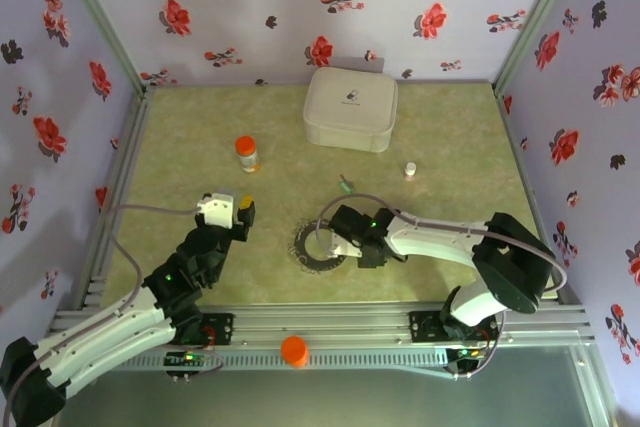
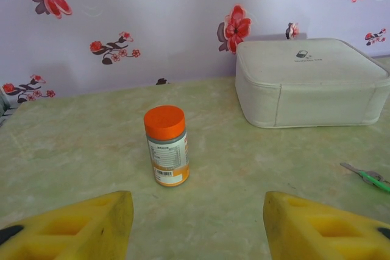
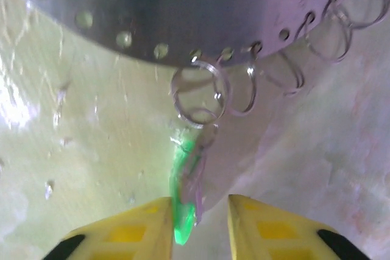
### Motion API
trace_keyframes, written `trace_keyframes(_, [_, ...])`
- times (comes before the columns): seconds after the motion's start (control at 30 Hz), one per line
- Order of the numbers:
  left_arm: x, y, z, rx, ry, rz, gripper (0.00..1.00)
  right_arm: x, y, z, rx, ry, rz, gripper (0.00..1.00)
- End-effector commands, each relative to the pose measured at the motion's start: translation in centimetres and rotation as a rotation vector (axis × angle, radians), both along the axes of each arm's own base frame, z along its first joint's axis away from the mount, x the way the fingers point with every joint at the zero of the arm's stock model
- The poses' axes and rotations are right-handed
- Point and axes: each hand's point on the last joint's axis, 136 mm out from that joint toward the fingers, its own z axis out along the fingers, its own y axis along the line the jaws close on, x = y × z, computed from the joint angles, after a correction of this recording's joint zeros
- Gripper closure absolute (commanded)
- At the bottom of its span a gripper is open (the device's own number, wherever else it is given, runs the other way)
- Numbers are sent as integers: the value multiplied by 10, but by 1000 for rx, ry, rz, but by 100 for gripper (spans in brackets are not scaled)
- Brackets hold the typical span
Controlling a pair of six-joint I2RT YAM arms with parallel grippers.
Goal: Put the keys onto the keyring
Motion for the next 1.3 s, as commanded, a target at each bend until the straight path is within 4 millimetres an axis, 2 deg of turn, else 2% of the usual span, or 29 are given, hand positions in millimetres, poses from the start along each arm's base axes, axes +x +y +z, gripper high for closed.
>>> trace_keyframes(0.0, [4,1,21,-55,-39,22,41,3,5,24,47,-35,-15,67])
trace_keyframes(0.13, [6,-8,17,-39,-29,-11,41,12,33,51,306,-50,-134,65])
trace_keyframes(0.2, [7,-14,13,-27,-21,-37,40,22,47,68,477,-66,-262,60])
trace_keyframes(0.27, [8,-21,9,-13,-7,-67,40,30,57,82,644,-57,-421,61])
trace_keyframes(0.3, [8,-24,6,-6,2,-80,40,30,61,84,693,-35,-475,61])
trace_keyframes(0.33, [9,-29,15,-21,-6,-96,40,28,65,86,753,-6,-542,61])
trace_keyframes(0.43, [9,-40,7,-31,28,-136,39,25,62,88,875,33,-726,60])
trace_keyframes(0.5, [10,-49,-1,-36,55,-166,40,35,43,86,924,-10,-950,56])
trace_keyframes(0.57, [11,-58,-8,-43,86,-191,40,39,26,75,929,25,-1161,57])
trace_keyframes(0.7, [15,-74,-21,-63,145,-226,42,36,12,49,837,118,-1375,66])
trace_keyframes(0.8, [18,-85,-28,-71,175,-248,43,36,20,36,827,182,-1429,66])
trace_keyframes(0.93, [20,-97,-31,-78,189,-280,43,40,29,31,842,219,-1471,63])
trace_keyframes(1.1, [22,-100,-36,-91,200,-281,44,42,32,19,830,248,-1506,61])
trace_keyframes(1.27, [21,-100,-38,-99,208,-277,45,46,41,14,844,286,-1511,67])
